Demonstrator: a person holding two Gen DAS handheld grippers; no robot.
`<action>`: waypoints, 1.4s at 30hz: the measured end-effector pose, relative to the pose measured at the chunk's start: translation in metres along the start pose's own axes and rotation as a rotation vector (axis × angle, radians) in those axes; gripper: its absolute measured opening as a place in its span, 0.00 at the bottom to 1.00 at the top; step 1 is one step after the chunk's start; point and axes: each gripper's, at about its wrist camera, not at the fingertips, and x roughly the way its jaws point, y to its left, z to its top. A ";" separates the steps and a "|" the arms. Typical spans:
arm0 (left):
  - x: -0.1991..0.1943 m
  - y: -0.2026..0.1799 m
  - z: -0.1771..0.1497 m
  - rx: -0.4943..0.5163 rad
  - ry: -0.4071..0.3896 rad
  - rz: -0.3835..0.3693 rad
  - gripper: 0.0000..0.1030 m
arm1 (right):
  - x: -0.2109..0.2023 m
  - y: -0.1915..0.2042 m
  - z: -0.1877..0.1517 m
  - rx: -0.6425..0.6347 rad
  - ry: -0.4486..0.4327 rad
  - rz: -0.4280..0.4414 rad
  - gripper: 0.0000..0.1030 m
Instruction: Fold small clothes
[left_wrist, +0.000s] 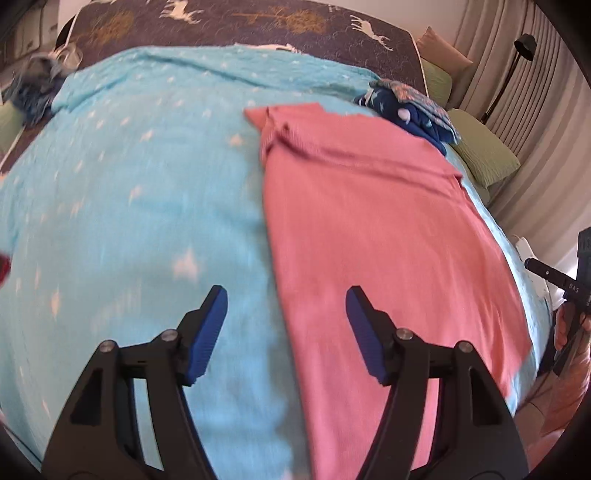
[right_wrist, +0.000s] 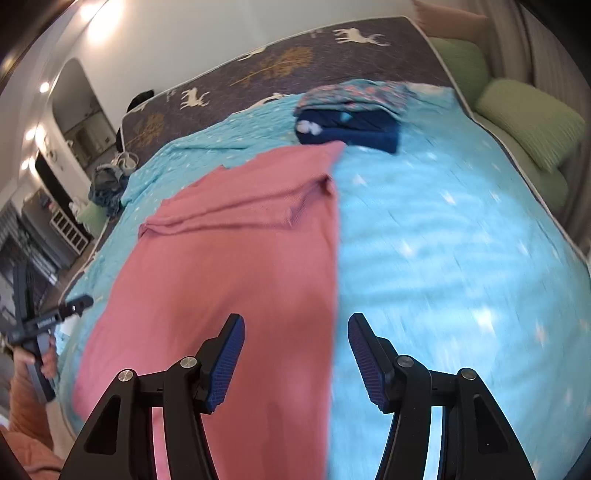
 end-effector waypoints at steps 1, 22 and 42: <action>-0.005 -0.001 -0.013 -0.004 0.012 -0.003 0.66 | -0.006 -0.004 -0.008 0.014 0.002 0.007 0.58; -0.040 -0.023 -0.110 -0.139 0.069 -0.097 0.66 | -0.040 -0.041 -0.115 0.215 0.020 0.248 0.59; -0.045 -0.029 -0.121 -0.164 0.114 -0.105 0.14 | -0.059 -0.045 -0.103 0.208 0.046 0.306 0.07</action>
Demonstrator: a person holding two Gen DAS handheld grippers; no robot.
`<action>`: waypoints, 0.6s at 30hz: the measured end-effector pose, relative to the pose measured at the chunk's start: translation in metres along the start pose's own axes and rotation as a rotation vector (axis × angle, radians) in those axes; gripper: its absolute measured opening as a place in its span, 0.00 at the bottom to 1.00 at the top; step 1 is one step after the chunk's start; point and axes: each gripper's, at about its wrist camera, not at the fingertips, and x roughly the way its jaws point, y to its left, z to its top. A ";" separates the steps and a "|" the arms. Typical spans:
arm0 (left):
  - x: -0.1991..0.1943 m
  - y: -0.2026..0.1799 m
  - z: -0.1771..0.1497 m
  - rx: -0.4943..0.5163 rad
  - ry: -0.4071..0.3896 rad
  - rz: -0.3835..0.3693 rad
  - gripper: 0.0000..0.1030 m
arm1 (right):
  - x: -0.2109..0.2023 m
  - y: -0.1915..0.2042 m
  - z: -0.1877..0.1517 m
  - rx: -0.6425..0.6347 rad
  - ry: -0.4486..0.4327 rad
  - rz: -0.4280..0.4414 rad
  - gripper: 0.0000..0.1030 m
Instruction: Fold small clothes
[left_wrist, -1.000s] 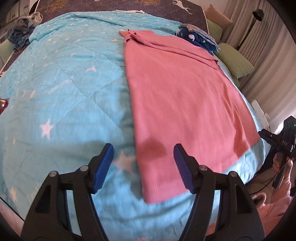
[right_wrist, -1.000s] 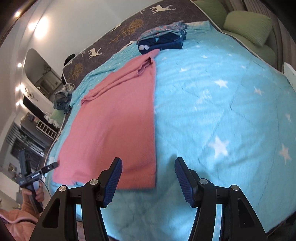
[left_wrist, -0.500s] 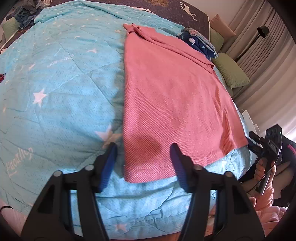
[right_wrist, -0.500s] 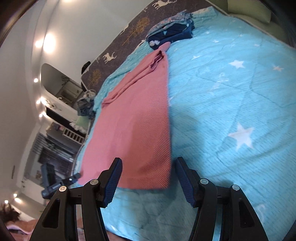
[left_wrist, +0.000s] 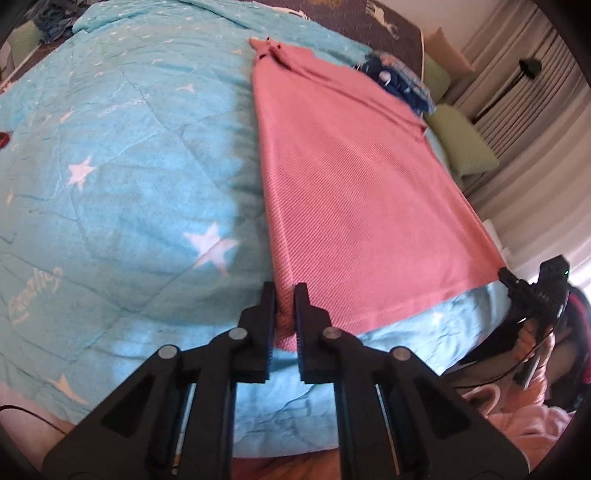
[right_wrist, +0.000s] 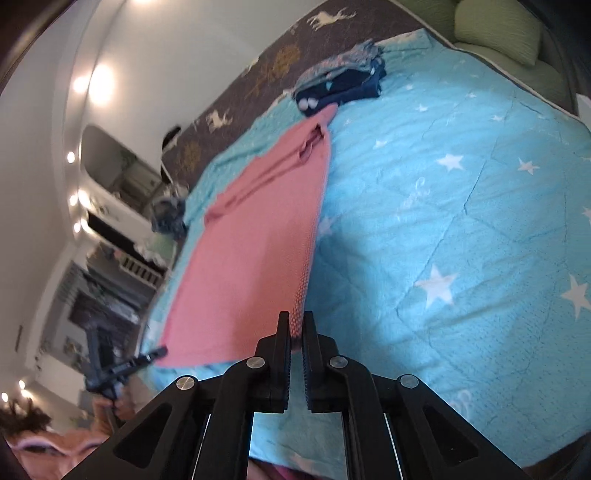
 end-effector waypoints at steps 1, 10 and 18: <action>0.001 0.001 0.000 -0.004 0.004 -0.002 0.18 | 0.004 0.000 -0.002 -0.001 0.014 -0.010 0.08; 0.007 -0.010 0.000 0.068 0.010 -0.009 0.07 | 0.005 -0.025 0.008 0.065 -0.003 -0.021 0.50; -0.031 0.001 0.011 0.014 -0.118 -0.080 0.05 | 0.039 -0.029 0.025 0.124 0.086 -0.032 0.04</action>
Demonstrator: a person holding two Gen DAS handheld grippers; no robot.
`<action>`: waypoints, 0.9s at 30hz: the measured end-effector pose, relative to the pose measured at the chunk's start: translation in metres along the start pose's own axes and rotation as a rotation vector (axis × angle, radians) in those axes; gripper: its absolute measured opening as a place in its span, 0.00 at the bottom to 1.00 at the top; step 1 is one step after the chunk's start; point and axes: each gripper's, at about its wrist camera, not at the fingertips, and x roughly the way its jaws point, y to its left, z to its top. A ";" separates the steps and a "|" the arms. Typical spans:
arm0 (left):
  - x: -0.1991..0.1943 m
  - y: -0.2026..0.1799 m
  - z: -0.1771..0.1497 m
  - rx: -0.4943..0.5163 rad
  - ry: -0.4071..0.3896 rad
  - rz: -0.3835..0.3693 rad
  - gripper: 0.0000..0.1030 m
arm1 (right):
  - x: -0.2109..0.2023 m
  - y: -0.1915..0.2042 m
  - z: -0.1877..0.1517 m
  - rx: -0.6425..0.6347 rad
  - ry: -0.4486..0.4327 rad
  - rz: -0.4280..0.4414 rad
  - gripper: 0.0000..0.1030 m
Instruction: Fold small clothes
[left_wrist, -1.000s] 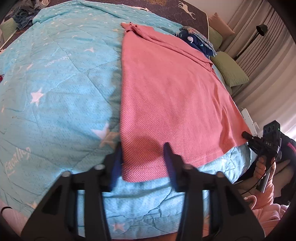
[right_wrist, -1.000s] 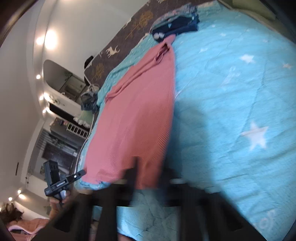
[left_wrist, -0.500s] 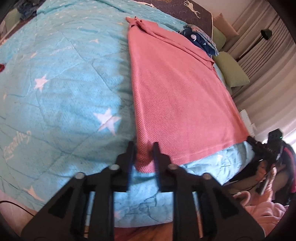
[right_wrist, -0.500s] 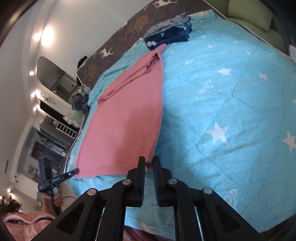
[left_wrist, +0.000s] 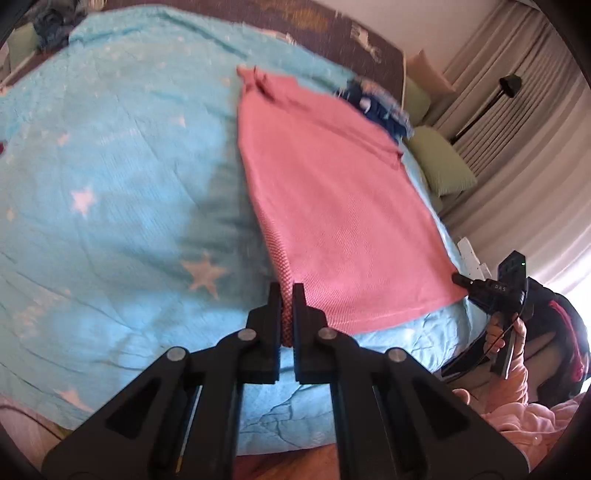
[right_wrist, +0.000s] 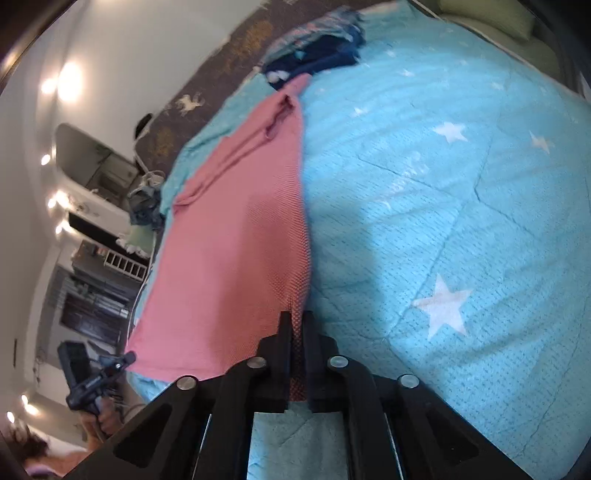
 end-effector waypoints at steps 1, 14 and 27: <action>-0.003 -0.002 0.001 0.020 -0.011 0.017 0.06 | 0.000 -0.003 0.001 0.021 0.007 0.016 0.04; -0.021 -0.014 0.008 0.064 -0.061 -0.010 0.05 | -0.035 0.013 -0.004 0.030 -0.048 0.135 0.04; -0.029 -0.020 0.057 0.064 -0.160 -0.058 0.05 | -0.037 0.029 0.021 0.026 -0.068 0.242 0.04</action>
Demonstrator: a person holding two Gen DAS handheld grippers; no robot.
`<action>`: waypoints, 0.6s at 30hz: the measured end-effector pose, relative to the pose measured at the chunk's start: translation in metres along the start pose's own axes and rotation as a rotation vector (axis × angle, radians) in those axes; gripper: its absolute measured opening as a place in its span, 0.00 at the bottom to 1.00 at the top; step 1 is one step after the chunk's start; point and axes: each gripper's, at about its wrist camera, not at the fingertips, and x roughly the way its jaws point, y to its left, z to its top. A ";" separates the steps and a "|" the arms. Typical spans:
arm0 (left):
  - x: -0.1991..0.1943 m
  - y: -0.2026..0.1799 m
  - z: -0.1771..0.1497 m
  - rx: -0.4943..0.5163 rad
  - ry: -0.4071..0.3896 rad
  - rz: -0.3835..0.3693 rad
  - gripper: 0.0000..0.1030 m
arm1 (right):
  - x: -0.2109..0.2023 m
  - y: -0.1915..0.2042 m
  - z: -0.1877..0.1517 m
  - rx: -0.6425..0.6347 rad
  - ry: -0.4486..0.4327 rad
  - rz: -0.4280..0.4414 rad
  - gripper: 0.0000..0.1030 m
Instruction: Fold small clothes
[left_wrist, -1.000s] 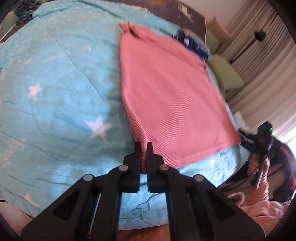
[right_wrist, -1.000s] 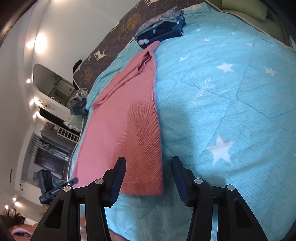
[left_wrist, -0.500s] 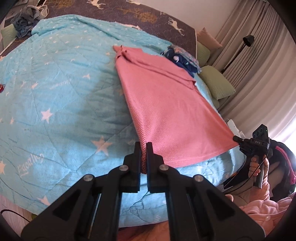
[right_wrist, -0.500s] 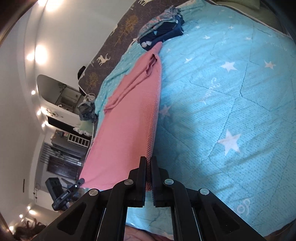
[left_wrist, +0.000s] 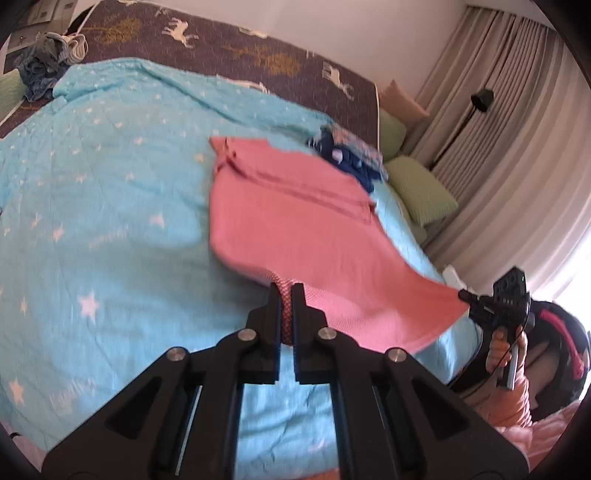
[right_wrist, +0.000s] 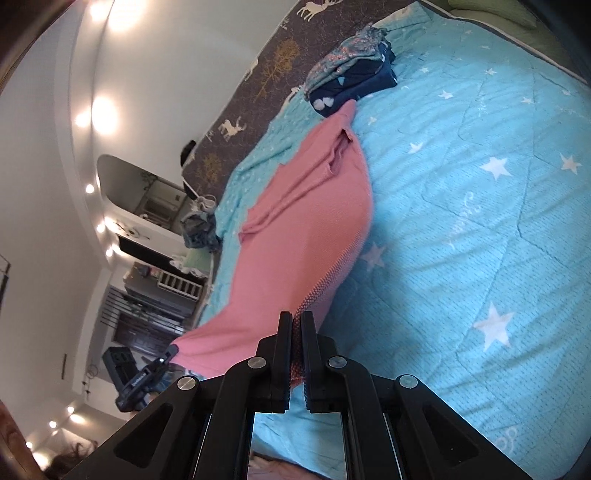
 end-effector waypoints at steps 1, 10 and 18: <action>0.001 0.000 0.007 -0.001 -0.013 -0.002 0.05 | -0.001 0.000 0.005 0.009 -0.015 0.022 0.04; 0.027 -0.011 0.109 0.085 -0.120 0.043 0.05 | 0.006 0.041 0.093 -0.058 -0.147 0.113 0.04; 0.097 -0.007 0.208 0.101 -0.132 0.113 0.05 | 0.045 0.077 0.202 -0.131 -0.228 0.107 0.04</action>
